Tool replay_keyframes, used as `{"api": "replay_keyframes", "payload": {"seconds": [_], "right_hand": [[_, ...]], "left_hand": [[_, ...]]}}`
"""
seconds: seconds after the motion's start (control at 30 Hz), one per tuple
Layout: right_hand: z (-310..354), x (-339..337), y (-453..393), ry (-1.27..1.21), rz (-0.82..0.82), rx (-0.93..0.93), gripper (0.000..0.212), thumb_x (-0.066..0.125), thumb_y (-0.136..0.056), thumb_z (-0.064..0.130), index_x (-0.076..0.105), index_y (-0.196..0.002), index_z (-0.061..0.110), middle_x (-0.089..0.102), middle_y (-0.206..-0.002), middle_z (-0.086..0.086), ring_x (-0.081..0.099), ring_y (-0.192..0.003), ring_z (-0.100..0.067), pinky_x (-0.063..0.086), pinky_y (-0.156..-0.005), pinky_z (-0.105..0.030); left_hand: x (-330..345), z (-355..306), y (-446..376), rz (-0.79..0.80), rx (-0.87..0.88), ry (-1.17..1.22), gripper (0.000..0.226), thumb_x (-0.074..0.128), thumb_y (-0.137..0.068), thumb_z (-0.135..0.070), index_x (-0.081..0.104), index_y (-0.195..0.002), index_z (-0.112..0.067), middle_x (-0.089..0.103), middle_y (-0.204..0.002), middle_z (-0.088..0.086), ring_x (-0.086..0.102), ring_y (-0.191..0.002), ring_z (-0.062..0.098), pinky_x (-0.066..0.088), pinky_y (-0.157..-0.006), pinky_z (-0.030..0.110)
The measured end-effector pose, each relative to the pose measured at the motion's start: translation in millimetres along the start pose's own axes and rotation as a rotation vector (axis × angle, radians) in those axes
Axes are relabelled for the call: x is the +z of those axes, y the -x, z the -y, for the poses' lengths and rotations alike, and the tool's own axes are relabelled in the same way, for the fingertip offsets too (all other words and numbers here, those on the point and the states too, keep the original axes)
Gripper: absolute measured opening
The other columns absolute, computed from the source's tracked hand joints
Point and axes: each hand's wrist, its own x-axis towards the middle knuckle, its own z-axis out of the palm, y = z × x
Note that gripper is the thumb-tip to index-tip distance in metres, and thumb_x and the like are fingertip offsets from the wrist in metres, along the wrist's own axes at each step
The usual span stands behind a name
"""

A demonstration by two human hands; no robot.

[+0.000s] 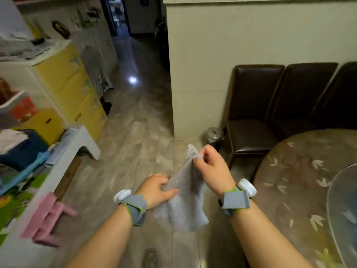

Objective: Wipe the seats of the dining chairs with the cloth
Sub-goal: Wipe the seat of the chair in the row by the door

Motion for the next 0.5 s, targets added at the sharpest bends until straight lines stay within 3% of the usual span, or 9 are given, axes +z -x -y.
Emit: {"api": "replay_keyframes", "payload": {"seconds": [0.1, 0.17, 0.23, 0.3, 0.37, 0.5], "right_hand": [[-7.0, -5.4, -68.3, 0.028, -0.187, 0.01, 0.027, 0.058, -0.085, 0.002, 0.041, -0.071, 0.019, 0.039, -0.061, 0.001, 0.037, -0.057, -0.013, 0.033, -0.055, -0.028], [-10.0, -13.0, -95.2, 0.017, -0.271, 0.066, 0.026, 0.058, -0.084, 0.002, 0.042, -0.072, 0.019, 0.04, -0.063, -0.001, 0.037, -0.056, -0.015, 0.032, -0.054, -0.029], [-16.3, -23.3, -137.7, 0.049, -0.375, 0.09, 0.025, 0.058, -0.083, 0.003, 0.042, -0.072, 0.019, 0.039, -0.063, 0.0, 0.037, -0.056, -0.014, 0.032, -0.055, -0.03], [-25.0, -34.1, -168.0, 0.077, -0.456, 0.123, 0.023, 0.06, -0.081, 0.008, 0.042, -0.071, 0.02, 0.04, -0.061, 0.002, 0.037, -0.056, -0.014, 0.033, -0.056, -0.031], [-39.1, -49.4, -197.8, 0.119, -0.539, 0.18, 0.021, 0.06, -0.081, 0.01, 0.043, -0.072, 0.019, 0.04, -0.061, 0.004, 0.037, -0.055, -0.011, 0.034, -0.055, -0.03], [-87.7, -90.4, -249.5, 0.29, -0.682, 0.265, 0.023, 0.064, -0.083, 0.008, 0.043, -0.076, 0.012, 0.041, -0.061, 0.005, 0.035, -0.051, -0.004, 0.033, -0.052, -0.016]], "left_hand": [[-22.2, 14.1, -84.1, 0.046, 0.01, 0.18, 0.023, 0.068, -0.069, -0.044, 0.054, -0.068, -0.026, 0.058, -0.071, -0.002, 0.051, -0.068, 0.006, 0.042, -0.068, 0.03], [-31.4, 20.5, -124.6, 0.02, 0.052, 0.121, 0.035, 0.066, -0.069, -0.048, 0.054, -0.077, -0.017, 0.056, -0.075, 0.008, 0.049, -0.069, 0.014, 0.044, -0.07, 0.036], [-46.0, 21.6, -185.9, 0.069, 0.082, 0.114, 0.042, 0.065, -0.067, -0.054, 0.048, -0.082, -0.019, 0.054, -0.074, 0.004, 0.047, -0.068, 0.017, 0.041, -0.067, 0.035], [-51.4, 20.6, -236.9, 0.149, 0.126, 0.094, 0.033, 0.073, -0.074, -0.043, 0.048, -0.088, -0.026, 0.056, -0.076, -0.004, 0.052, -0.072, 0.014, 0.04, -0.07, 0.032], [-49.9, 11.4, -293.6, 0.21, 0.215, -0.038, 0.025, 0.071, -0.082, -0.032, 0.057, -0.099, -0.019, 0.055, -0.082, -0.005, 0.057, -0.083, 0.017, 0.035, -0.068, 0.026], [-24.3, -10.7, -403.8, 0.363, 0.301, -0.183, 0.016, 0.065, -0.087, -0.029, 0.063, -0.085, -0.013, 0.055, -0.076, -0.003, 0.058, -0.083, 0.022, 0.031, -0.065, 0.027]]}}
